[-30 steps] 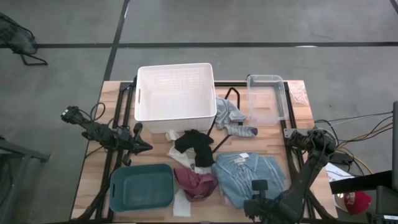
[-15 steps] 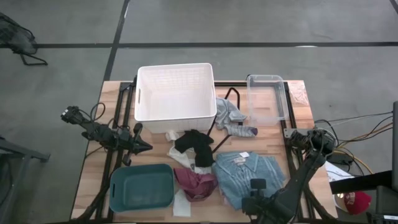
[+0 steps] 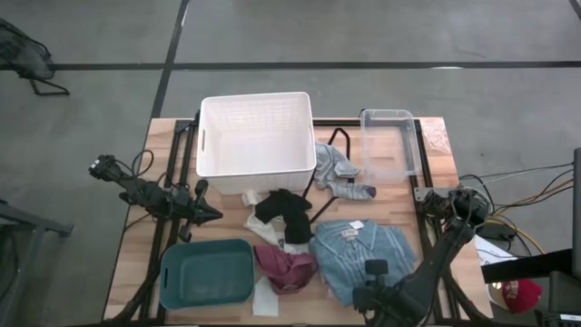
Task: Pick & Place Cloths
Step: Put the blue polo shirt into the white bin
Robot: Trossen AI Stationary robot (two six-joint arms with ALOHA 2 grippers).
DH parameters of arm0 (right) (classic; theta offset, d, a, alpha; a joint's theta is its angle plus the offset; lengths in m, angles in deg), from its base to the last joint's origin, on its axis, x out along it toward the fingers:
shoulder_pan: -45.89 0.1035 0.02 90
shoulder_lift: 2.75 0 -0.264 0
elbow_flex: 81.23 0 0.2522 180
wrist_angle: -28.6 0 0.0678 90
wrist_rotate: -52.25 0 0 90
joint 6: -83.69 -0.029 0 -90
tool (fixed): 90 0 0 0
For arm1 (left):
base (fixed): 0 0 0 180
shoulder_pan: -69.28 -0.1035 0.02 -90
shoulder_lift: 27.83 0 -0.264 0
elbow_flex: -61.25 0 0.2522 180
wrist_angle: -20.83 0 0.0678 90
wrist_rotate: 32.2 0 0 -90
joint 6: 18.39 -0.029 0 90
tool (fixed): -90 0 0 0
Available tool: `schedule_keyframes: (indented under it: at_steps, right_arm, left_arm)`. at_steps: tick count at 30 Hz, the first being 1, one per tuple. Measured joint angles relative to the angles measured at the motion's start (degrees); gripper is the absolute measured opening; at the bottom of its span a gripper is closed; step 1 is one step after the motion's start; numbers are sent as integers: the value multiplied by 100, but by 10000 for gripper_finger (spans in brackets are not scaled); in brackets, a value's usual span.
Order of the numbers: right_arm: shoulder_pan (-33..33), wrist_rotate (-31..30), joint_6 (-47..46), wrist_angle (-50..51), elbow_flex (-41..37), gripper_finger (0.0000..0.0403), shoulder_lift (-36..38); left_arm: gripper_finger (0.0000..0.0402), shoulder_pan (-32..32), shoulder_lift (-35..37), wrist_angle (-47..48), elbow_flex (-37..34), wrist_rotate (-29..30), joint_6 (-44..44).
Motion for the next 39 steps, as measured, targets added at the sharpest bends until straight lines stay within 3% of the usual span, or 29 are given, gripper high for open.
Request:
schedule_keyframes:
  at_steps: [5, 24, 30, 39]
  right_arm:
    - [-7, 155, 391, 7, 128, 14, 94]
    - [-40, 605, 479, -8, 197, 24, 411]
    - [-54, 441, 351, -17, 197, 50, 417]
    - [-51, 58, 83, 237, 175, 121, 419]
  left_arm:
    - [23, 0, 0, 0, 0, 0, 0]
    - [23, 0, 0, 0, 2, 1, 0]
    - [23, 0, 1, 0, 2, 0, 0]
    - [23, 0, 0, 0, 2, 0, 0]
